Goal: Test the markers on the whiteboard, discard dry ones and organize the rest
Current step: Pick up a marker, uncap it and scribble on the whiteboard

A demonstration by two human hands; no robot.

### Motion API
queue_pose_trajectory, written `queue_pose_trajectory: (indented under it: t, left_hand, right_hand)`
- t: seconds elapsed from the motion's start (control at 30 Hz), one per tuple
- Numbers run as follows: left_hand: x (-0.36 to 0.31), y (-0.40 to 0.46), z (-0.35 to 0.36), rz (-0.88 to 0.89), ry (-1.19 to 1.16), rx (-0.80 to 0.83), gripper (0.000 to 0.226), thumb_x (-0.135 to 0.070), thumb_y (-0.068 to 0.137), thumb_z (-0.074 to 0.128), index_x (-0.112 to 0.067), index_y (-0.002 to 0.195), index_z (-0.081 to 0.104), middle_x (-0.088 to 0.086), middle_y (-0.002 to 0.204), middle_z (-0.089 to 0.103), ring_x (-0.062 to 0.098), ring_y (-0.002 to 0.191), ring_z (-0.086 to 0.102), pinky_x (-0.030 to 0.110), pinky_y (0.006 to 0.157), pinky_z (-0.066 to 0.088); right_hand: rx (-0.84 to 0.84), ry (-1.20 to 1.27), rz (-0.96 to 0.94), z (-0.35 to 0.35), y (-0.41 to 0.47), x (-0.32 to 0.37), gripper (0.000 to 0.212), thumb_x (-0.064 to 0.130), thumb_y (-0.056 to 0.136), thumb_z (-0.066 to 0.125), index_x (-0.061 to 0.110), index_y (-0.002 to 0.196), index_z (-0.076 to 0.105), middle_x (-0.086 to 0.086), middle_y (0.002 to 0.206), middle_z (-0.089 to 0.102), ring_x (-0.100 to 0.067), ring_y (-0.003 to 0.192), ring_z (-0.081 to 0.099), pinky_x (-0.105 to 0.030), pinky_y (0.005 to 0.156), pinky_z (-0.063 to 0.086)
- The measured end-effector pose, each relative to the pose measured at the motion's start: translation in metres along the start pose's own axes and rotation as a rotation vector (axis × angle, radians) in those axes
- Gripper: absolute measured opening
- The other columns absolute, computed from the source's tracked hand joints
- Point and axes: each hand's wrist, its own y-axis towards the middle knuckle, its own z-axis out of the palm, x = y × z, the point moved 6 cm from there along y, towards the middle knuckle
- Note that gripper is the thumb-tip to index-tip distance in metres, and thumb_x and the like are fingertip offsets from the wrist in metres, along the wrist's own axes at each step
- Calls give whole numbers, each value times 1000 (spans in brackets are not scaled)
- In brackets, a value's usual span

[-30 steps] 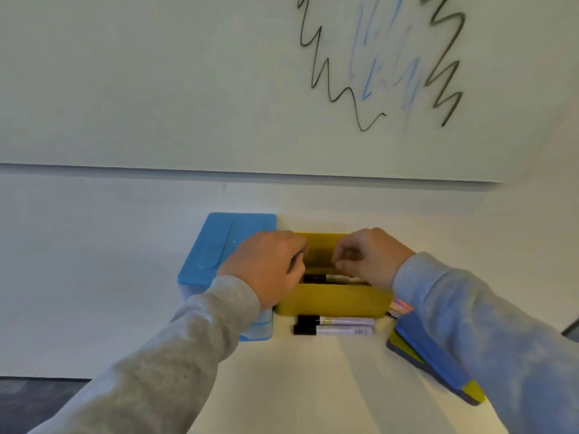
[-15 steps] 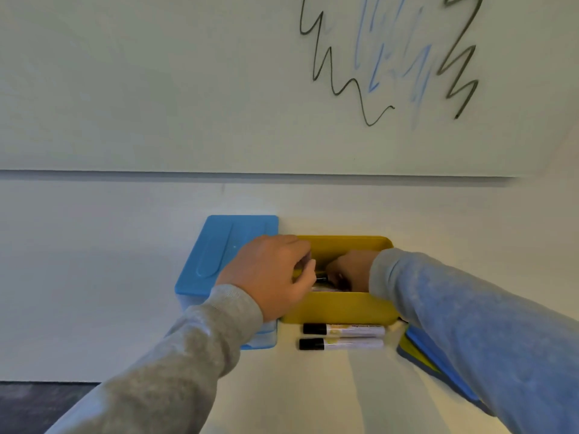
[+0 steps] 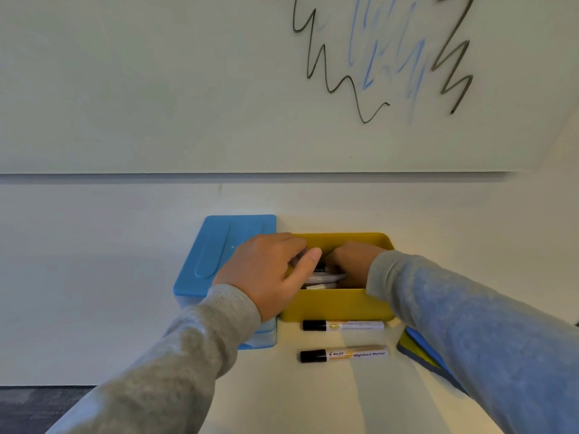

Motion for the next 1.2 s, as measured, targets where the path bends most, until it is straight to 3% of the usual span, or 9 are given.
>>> queue_pose_trajectory:
  t: [0.1, 0.23, 0.47, 0.57, 0.7, 0.87, 0.93, 1.07, 1.2]
  left_hand:
    - [1, 0, 0, -8, -32, 1, 50, -58, 97, 22, -26, 69, 48, -6, 65, 49, 9, 62, 49, 32, 59, 46]
    - [3, 1, 1, -34, -41, 14, 47, -60, 96, 24, -29, 71, 49, -8, 66, 50, 8, 63, 50, 27, 59, 44]
    - [7, 5, 4, -65, -49, 57, 18, -48, 92, 53, -31, 89, 62, -16, 84, 61, 3, 80, 58, 32, 74, 56]
    - [6, 4, 3, -49, -48, 44, 18, -45, 92, 57, -33, 105, 60, -18, 95, 58, 4, 86, 57, 33, 76, 55]
    - [3, 3, 2, -30, 10, 49, 42, -58, 92, 50, -39, 129, 48, -22, 112, 52, 2, 100, 53, 29, 84, 53]
    - [-4, 2, 1, -60, 59, 106, 37, -59, 99, 38, -34, 123, 53, -14, 104, 58, 8, 92, 54, 33, 81, 52]
    - [-8, 2, -2, -60, 113, 123, 34, -53, 102, 36, -30, 119, 54, -10, 101, 60, 11, 89, 54, 36, 79, 52]
    - [-22, 3, -2, 51, 284, 182, 35, -47, 105, 32, -23, 119, 54, -4, 103, 61, 17, 90, 53, 32, 82, 44]
    - [-48, 8, -10, 225, 422, 193, 36, -47, 106, 27, -22, 109, 52, -5, 95, 57, 14, 79, 39, 34, 82, 36]
  right_hand:
    - [-4, 22, 11, -1, -2, -1, 14, 28, 94, 63, 23, 106, 68, 4, 93, 64, -19, 83, 60, -29, 79, 51]
    - [-67, 129, 39, -13, -11, -5, 8, 30, 92, 65, 24, 96, 70, 6, 87, 62, -20, 85, 63, -30, 78, 52]
    - [-327, 452, 0, -50, -64, -17, 14, 31, 95, 64, 35, 82, 65, 6, 80, 64, -14, 77, 60, -30, 69, 43]
    - [-478, 737, 16, -70, -93, -26, 10, 26, 96, 64, 27, 89, 72, 3, 75, 68, -15, 68, 61, -31, 66, 48]
    - [-541, 1037, -36, -85, -122, -24, 13, 16, 97, 64, 13, 92, 75, -8, 73, 69, -17, 61, 58, -26, 62, 48]
    - [-587, 1271, -79, -89, -139, -10, 12, 8, 95, 63, 3, 92, 74, -10, 70, 66, -19, 58, 55, -25, 57, 46]
    - [-592, 1177, -72, -89, -142, -2, 11, 9, 95, 64, 9, 91, 75, -10, 72, 68, -18, 60, 57, -27, 60, 48]
    - [-533, 665, -29, -85, -150, 13, 12, 19, 96, 62, 25, 89, 70, 1, 76, 63, -16, 67, 57, -26, 61, 43]
    - [-525, 241, -117, -91, -164, 32, 20, 43, 101, 48, 25, 97, 57, 3, 83, 59, -19, 75, 55, -39, 68, 48]
